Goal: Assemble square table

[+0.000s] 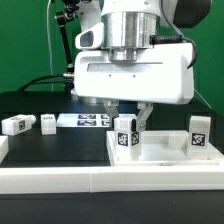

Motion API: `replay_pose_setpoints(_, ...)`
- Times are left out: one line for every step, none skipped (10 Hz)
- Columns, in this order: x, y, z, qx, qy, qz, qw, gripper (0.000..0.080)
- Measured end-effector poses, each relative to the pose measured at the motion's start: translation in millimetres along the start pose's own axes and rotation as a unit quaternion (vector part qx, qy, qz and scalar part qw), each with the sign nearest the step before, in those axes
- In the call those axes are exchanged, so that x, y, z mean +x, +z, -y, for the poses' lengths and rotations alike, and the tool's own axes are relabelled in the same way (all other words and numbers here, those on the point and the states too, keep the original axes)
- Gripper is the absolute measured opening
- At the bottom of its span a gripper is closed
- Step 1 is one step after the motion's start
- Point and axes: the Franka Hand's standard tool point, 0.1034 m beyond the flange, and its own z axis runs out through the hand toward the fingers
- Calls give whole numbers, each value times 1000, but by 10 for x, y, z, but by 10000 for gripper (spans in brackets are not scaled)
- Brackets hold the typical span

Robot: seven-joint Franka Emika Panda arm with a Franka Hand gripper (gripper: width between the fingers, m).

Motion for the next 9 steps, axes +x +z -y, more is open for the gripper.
replay_pose_setpoints(6,0,-6,3,62,2,998,290)
replay_pose_setpoints(12,-1,-11,5,121,4,993,290)
replay_pose_setpoints(13,-2,-12,7,172,6,985,290)
replay_pose_setpoints(9,-4,-7,6,212,6,977,290)
replay_pose_setpoints(2,-6,-6,5,253,6,967,290)
replay_pose_setpoints(-4,-9,-5,3,289,7,957,290)
replay_pose_setpoints(-7,-9,-6,3,322,8,947,290)
replay_pose_setpoints(-6,-8,-9,4,341,10,940,291)
replay_pose_setpoints(-2,-4,-13,5,344,9,939,291)
